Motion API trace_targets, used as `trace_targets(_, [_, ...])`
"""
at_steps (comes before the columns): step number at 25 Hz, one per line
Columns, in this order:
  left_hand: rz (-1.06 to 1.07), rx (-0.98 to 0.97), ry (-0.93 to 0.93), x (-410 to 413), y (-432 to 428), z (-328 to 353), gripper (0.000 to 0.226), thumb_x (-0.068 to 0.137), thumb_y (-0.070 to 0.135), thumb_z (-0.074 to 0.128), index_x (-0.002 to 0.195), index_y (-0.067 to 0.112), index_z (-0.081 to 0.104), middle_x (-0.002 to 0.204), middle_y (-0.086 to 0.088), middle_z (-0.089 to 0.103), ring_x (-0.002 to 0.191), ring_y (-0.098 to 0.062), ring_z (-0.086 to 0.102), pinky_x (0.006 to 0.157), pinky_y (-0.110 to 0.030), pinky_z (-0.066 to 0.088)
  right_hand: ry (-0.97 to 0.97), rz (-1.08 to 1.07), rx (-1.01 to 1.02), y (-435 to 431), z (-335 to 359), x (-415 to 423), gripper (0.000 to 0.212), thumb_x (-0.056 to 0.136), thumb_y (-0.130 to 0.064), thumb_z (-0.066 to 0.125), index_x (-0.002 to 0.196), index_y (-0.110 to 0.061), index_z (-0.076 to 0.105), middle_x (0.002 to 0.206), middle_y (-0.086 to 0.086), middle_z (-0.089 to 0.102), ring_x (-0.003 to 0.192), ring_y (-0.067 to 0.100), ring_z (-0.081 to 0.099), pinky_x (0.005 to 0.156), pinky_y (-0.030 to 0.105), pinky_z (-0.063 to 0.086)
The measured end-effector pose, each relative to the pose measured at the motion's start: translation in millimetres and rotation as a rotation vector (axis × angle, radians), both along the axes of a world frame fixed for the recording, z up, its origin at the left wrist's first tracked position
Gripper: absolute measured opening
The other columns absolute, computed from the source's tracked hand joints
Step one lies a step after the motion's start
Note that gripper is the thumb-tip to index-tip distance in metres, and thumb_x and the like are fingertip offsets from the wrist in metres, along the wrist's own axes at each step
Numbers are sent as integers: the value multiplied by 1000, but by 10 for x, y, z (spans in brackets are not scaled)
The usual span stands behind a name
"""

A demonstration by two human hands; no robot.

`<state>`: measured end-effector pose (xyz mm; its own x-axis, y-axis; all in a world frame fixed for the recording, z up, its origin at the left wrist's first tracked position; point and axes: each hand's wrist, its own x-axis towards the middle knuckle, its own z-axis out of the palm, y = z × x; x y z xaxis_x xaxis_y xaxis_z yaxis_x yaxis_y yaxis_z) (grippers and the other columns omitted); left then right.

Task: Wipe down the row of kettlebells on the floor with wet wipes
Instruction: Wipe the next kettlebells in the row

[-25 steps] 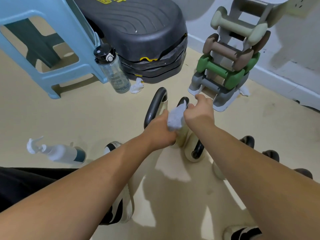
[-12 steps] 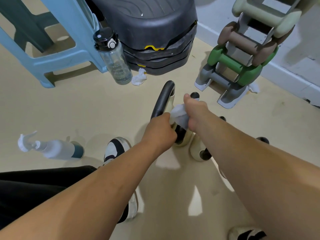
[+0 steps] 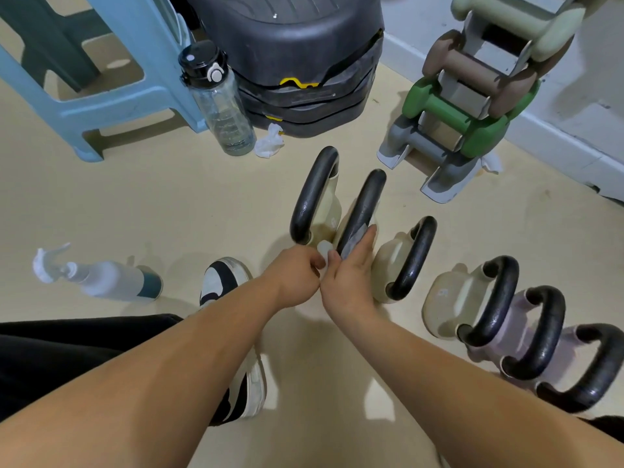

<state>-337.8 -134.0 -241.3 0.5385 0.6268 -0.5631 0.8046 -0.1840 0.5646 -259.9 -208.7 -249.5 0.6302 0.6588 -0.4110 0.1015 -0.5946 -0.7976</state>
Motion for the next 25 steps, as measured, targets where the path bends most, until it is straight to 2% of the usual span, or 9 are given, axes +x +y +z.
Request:
trace_targets(3, [-33, 23, 35, 52, 31, -27, 32, 89, 1, 47, 64, 19, 56, 68, 1, 60, 71, -21, 56, 59, -27, 42, -144, -19, -17, 244, 8, 109, 80, 102, -30, 40, 153, -21, -22, 164, -1, -6, 150, 22, 10, 119, 33, 21])
trace_targets(6, [-88, 40, 67, 167, 48, -64, 33, 88, 1, 52, 59, 16, 49, 63, -3, 54, 69, -28, 56, 57, -30, 41, -325, 28, -42, 548, -17, 331, 72, 102, -24, 35, 155, -8, -11, 163, 5, -13, 151, 24, 8, 120, 30, 18])
trace_targets(9, [-13, 22, 87, 266, 89, -50, 25, 89, 3, 52, 67, 14, 51, 68, -3, 52, 68, -26, 53, 58, -28, 40, -294, -5, 1, 870, 55, 795, 63, 90, -9, 46, 149, -2, 25, 154, 17, 19, 138, 33, 33, 95, 29, 32])
trace_targets(11, [33, 13, 66, 332, 116, -6, 17, 89, 3, 51, 74, 10, 54, 69, -4, 51, 67, -25, 53, 59, -29, 42, -253, 172, -183, 1058, 245, 1067, 45, 87, -1, 48, 132, 0, 50, 132, 20, 45, 122, 34, 44, 84, 31, 33])
trace_targets(14, [36, -38, 15, 418, 84, 76, 19, 86, 0, 52, 70, 10, 52, 66, -4, 48, 61, -23, 49, 54, -26, 38, -171, 222, -374, 1186, 390, 1321, 39, 94, -13, 54, 130, 3, 49, 132, 21, 52, 123, 36, 51, 83, 32, 45])
trace_targets(16, [25, -54, 29, 427, 80, 103, 24, 85, -1, 51, 66, 12, 45, 65, -4, 46, 59, -21, 46, 53, -26, 36, -38, 89, -291, 1104, 341, 1288, 49, 103, -27, 37, 146, -3, 34, 152, 20, 32, 138, 36, 37, 96, 37, 41])
trace_targets(19, [26, -41, 43, 370, 120, 105, 12, 85, -1, 52, 78, 6, 58, 80, -13, 60, 74, -32, 60, 64, -35, 53, -336, 206, -1, 797, 165, 943, 66, 103, -31, 38, 157, -15, 6, 163, 8, -1, 151, 23, 4, 119, 34, 15])
trace_targets(22, [42, -51, 51, 298, 123, 58, 17, 85, -3, 54, 94, 4, 67, 106, -17, 69, 98, -35, 68, 86, -46, 59, -463, 221, 141, 382, 80, 659, 65, 102, -32, 39, 157, -14, 7, 164, 1, -4, 151, 13, -1, 115, 22, 10])
trace_targets(25, [36, -48, 24, 284, 126, 47, 19, 84, 0, 52, 82, 5, 70, 82, -12, 71, 86, -33, 69, 76, -41, 59, -634, 383, 51, 176, -14, 480, 55, 103, -28, 33, 153, -7, 24, 165, 2, -3, 152, 19, -12, 123, 35, 14])
